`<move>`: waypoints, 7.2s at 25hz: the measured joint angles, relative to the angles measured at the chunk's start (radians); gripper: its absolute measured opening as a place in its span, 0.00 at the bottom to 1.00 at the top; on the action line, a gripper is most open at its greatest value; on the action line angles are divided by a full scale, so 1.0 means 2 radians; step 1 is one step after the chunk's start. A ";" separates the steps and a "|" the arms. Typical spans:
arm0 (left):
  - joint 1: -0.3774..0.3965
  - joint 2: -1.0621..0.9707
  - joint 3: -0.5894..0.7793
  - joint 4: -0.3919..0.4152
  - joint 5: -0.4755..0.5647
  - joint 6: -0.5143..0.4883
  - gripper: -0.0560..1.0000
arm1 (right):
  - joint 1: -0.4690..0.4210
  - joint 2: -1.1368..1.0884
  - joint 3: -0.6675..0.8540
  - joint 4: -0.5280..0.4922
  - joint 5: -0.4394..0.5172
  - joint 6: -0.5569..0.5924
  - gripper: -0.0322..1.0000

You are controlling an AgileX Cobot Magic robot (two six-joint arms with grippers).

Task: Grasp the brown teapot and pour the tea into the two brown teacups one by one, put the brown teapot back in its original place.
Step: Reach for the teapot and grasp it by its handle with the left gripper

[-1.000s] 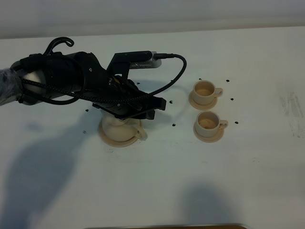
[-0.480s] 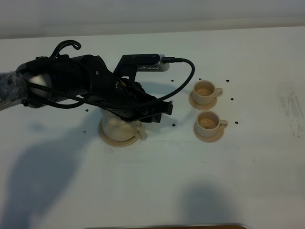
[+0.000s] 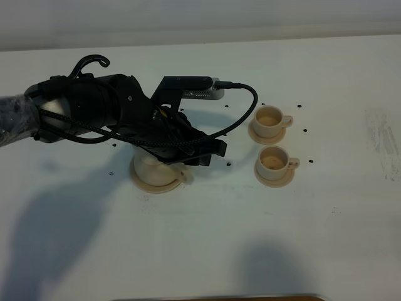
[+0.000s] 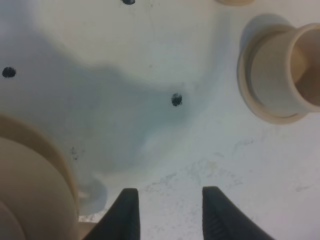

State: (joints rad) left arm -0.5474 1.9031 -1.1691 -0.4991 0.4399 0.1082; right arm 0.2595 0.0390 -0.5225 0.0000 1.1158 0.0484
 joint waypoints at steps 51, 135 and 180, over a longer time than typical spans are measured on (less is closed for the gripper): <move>0.016 -0.014 0.000 0.087 0.126 0.013 0.33 | 0.000 0.000 0.000 0.000 0.000 0.000 0.46; 0.047 -0.050 0.010 0.154 0.201 0.010 0.33 | 0.000 0.000 0.000 0.000 0.000 0.000 0.46; 0.054 -0.067 0.009 0.211 0.215 0.093 0.33 | 0.000 0.000 0.000 0.000 0.000 0.000 0.46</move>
State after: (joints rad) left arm -0.4385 1.7696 -1.1511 -0.0765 0.8706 0.2942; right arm 0.2595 0.0390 -0.5225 0.0000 1.1158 0.0484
